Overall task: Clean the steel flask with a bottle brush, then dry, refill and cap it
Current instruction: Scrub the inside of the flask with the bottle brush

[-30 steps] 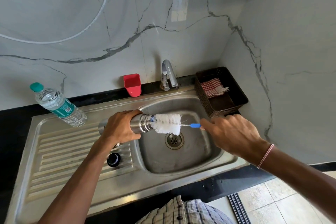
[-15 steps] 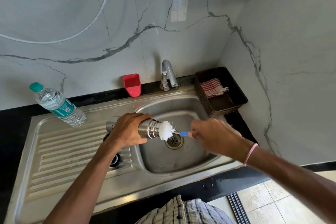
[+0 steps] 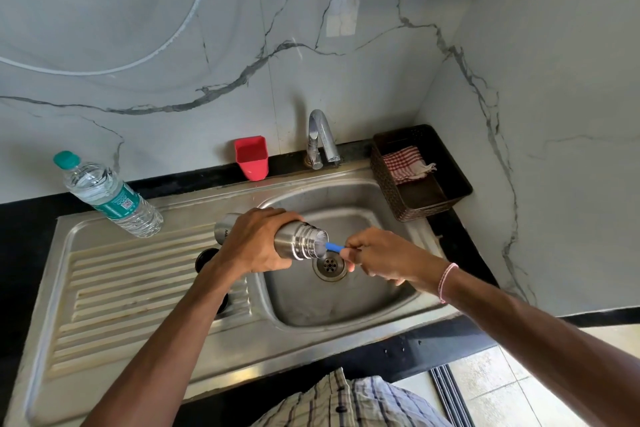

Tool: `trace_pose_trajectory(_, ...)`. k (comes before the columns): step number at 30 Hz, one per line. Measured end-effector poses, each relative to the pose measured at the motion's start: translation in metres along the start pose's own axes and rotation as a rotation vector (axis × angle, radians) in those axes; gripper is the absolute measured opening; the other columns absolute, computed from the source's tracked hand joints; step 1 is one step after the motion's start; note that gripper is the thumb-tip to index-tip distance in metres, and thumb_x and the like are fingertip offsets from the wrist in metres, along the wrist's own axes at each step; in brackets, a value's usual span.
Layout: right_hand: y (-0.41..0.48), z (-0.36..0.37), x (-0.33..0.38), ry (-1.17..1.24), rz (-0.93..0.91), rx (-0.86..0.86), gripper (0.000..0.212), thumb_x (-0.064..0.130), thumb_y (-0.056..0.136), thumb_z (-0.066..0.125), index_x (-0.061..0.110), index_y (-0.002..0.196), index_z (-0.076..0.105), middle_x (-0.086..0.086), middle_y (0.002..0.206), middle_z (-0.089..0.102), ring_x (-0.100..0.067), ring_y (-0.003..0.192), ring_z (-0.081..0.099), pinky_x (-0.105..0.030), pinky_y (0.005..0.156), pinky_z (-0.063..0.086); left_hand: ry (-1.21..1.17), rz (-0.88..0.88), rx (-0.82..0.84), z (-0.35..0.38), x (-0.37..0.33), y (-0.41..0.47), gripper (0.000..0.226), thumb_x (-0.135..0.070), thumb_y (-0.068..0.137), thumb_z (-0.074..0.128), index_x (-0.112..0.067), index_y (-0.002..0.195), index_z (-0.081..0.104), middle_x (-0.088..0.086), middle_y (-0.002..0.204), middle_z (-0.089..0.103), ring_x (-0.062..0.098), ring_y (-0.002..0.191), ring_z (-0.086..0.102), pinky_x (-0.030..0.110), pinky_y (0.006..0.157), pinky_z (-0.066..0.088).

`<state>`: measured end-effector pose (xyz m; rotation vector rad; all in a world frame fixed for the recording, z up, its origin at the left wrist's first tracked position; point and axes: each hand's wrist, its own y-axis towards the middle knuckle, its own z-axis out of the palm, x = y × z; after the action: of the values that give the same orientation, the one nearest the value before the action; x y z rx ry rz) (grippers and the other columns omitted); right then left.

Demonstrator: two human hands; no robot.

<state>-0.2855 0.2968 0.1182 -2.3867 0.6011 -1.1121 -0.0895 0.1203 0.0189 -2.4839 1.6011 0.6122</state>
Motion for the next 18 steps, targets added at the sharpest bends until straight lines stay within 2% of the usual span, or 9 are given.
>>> trace_pose_trajectory(1,-0.002,0.002,0.000,-0.112,-0.026,-0.062,0.027,0.038,0.102,0.054,0.019,0.093,0.071,-0.001,0.072,0.062,-0.017,0.059,0.054,-0.028,0.052,0.041,0.013,0.005,0.007,0.000,0.001,0.000,0.069,-0.047,0.053,0.083,-0.036,0.118,0.064,-0.015,0.099,0.072,0.013,0.086,0.068,0.033,0.085,0.050)
trace_pose_trajectory(3,-0.004,0.017,-0.005,-0.571,-0.182,-0.317,0.014,0.033,0.098,0.054,0.022,0.099,0.063,-0.003,0.079,0.066,-0.028,0.067,0.063,-0.035,0.054,0.041,0.017,-0.003,0.014,0.000,0.001,0.000,0.067,-0.049,0.053,0.081,-0.038,0.117,0.063,-0.016,0.099,0.072,0.012,0.086,0.067,0.032,0.082,0.051)
trace_pose_trajectory(4,-0.006,0.025,-0.004,-0.778,-0.257,-0.390,0.008,0.025,0.093,0.056,0.022,0.098,0.061,-0.002,0.075,0.064,-0.029,0.062,0.064,-0.034,0.049,0.036,0.002,-0.021,0.013,0.001,0.000,0.001,0.067,-0.050,0.053,0.080,-0.039,0.117,0.063,-0.016,0.100,0.072,0.013,0.087,0.067,0.032,0.081,0.052)
trace_pose_trajectory(6,-0.008,0.032,-0.004,-0.991,-0.368,-0.458,0.017,0.014,0.080,0.056,0.019,0.094,0.064,-0.001,0.063,0.059,-0.026,0.046,0.058,-0.030,0.041,0.024,-0.030,-0.053,0.010,0.003,-0.001,0.001,0.069,-0.050,0.052,0.079,-0.039,0.118,0.063,-0.016,0.101,0.073,0.013,0.090,0.068,0.031,0.079,0.051)
trace_pose_trajectory(9,-0.011,0.026,-0.010,-0.998,-0.417,-0.460,0.026,0.016,0.083,0.044,0.018,0.099,0.065,-0.001,0.056,0.058,-0.026,0.039,0.056,-0.030,0.040,0.021,-0.022,-0.018,0.037,0.006,0.003,-0.002,0.069,-0.049,0.053,0.080,-0.038,0.118,0.061,-0.016,0.101,0.072,0.013,0.089,0.068,0.034,0.082,0.053)
trace_pose_trajectory(11,-0.015,0.018,-0.013,-0.938,-0.425,-0.429,0.029,0.015,0.093,0.033,0.021,0.110,0.056,-0.003,0.068,0.063,-0.030,0.055,0.063,-0.035,0.046,0.028,-0.011,-0.011,0.049,0.007,0.007,-0.004,0.069,-0.048,0.053,0.082,-0.038,0.118,0.061,-0.016,0.101,0.072,0.013,0.089,0.068,0.036,0.085,0.054)
trace_pose_trajectory(12,-0.017,0.014,-0.011,-0.862,-0.398,-0.371,0.024,0.016,0.099,0.034,0.023,0.113,0.052,-0.003,0.073,0.062,-0.031,0.063,0.064,-0.036,0.050,0.032,-0.009,-0.016,0.049,0.007,0.009,-0.005,0.069,-0.047,0.053,0.082,-0.037,0.118,0.062,-0.016,0.101,0.072,0.014,0.089,0.068,0.036,0.087,0.054)
trace_pose_trajectory(15,-0.019,0.001,-0.013,-0.633,-0.288,-0.245,0.014,0.031,0.106,0.043,0.023,0.103,0.054,0.005,0.069,0.046,-0.024,0.064,0.055,-0.034,0.055,0.036,-0.001,-0.008,0.049,0.008,0.011,-0.007,0.068,-0.047,0.052,0.083,-0.037,0.116,0.063,-0.016,0.100,0.072,0.013,0.088,0.069,0.035,0.087,0.054)
trace_pose_trajectory(18,-0.017,-0.009,-0.018,-0.456,-0.168,-0.110,0.026,0.037,0.105,0.046,0.024,0.086,0.056,0.000,0.075,0.060,-0.024,0.070,0.060,-0.039,0.063,0.048,0.002,-0.023,0.038,0.007,0.015,-0.008,0.069,-0.045,0.052,0.085,-0.036,0.117,0.064,-0.016,0.100,0.072,0.013,0.087,0.069,0.036,0.086,0.055)
